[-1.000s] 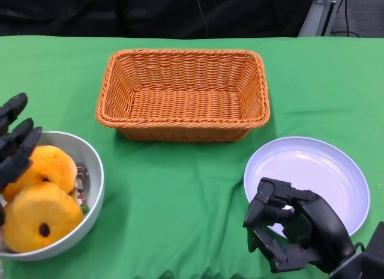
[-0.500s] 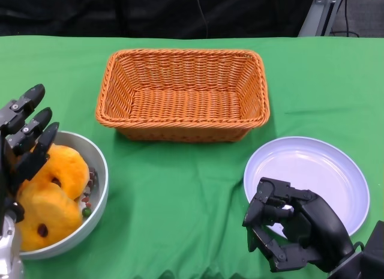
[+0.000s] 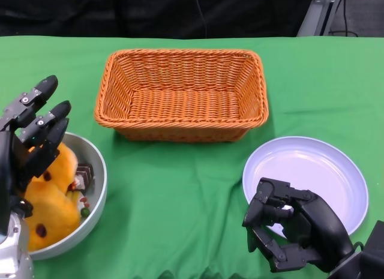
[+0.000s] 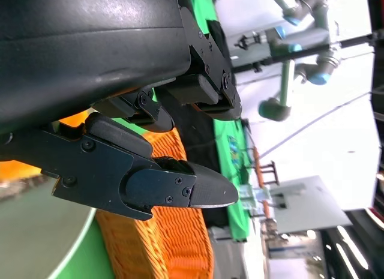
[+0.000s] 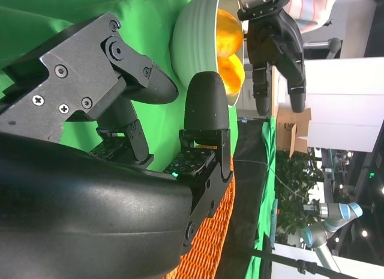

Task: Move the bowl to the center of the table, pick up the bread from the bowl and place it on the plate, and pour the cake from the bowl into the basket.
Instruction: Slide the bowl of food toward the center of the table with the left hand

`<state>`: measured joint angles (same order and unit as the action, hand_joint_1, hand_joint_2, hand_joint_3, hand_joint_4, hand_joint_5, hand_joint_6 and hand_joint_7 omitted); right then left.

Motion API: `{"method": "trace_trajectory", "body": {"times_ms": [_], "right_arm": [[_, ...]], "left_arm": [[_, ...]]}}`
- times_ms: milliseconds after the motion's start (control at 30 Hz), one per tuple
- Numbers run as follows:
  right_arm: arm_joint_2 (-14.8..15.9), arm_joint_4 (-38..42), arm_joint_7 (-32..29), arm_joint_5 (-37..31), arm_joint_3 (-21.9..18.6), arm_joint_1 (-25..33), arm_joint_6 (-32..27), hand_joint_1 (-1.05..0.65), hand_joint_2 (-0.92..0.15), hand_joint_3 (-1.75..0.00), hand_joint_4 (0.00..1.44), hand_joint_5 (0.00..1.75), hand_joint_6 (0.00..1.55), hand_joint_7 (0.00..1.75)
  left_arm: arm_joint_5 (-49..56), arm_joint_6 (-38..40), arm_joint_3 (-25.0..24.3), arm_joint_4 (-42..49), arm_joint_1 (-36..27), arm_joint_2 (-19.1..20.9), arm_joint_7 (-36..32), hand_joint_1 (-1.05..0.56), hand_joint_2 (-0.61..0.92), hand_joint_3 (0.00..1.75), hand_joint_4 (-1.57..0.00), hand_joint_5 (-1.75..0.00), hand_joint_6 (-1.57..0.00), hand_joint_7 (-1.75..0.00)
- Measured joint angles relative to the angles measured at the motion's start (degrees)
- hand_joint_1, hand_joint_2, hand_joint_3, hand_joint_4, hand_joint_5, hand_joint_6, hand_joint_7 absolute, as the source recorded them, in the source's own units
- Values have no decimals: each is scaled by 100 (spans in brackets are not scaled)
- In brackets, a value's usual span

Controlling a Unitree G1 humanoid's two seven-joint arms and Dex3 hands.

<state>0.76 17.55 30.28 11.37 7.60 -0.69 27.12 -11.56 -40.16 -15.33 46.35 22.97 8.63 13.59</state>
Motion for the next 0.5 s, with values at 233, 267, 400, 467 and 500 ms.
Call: {"method": "trace_trajectory", "body": {"times_ms": [233, 267, 400, 467, 500], "right_arm": [[-3, 1, -55, -26, -4, 0, 1, -5, -47, -119, 72, 168, 65, 139], [-3, 1, -67, -35, -4, 0, 1, -6, -47, -119, 72, 168, 65, 139], [-5, 1, -85, -43, -3, 0, 1, -4, -48, -120, 72, 168, 64, 139], [-6, 4, -88, -50, -3, 0, 1, -4, -47, -121, 72, 169, 64, 139], [-7, 4, -87, -49, -3, 0, 1, -4, -47, -120, 72, 169, 64, 139]], "left_arm": [[-124, -293, -114, -71, -24, 182, 232, -68, 92, 33, -66, 0, -59, 0], [-115, -371, -126, -71, -23, 262, 241, -68, 92, 33, -66, 0, -59, 0], [-75, -500, -152, -73, -24, 663, 358, -71, 92, 31, -70, -2, -63, -2], [-72, -562, -197, -74, -24, 835, 413, -69, 92, 30, -70, -1, -63, -1], [-65, -596, -234, -74, -24, 901, 411, -69, 92, 30, -70, -1, -63, -1]]}}
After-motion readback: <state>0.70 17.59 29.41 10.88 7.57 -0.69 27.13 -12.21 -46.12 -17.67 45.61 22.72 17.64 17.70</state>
